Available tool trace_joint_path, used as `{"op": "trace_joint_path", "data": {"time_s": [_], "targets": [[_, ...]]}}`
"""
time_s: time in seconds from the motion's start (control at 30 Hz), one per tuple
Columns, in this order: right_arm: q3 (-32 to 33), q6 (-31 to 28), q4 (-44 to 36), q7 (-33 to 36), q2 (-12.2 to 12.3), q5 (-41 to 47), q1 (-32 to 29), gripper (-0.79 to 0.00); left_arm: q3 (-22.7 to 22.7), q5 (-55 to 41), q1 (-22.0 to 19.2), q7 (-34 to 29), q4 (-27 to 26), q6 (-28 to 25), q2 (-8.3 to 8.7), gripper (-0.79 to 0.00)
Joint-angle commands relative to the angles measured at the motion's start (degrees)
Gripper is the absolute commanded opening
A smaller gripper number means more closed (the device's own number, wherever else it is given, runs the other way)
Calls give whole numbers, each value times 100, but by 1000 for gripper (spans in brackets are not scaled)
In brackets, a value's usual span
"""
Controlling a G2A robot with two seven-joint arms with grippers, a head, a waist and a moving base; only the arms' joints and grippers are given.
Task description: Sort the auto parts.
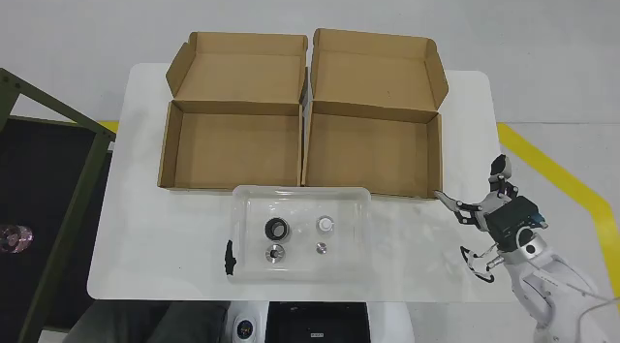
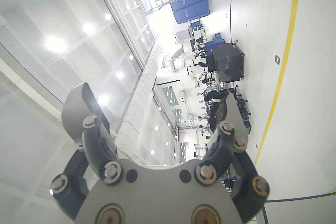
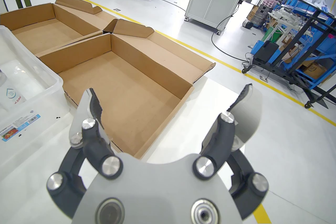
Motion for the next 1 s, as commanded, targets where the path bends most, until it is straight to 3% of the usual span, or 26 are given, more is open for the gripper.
{"op": "trace_joint_path", "data": {"time_s": [0.0, 0.5, 0.97], "targets": [[0, 0, 0, 0, 0, 0, 0, -1, 0, 0, 0, 0, 0, 0, 0, -1], [0, 0, 0, 0, 0, 0, 0, -1, 0, 0, 0, 0, 0, 0, 0, -1], [-758, -572, -158, 723, -5, 821, 321, 0, 0, 0, 0, 0, 0, 0, 0, 0]]}}
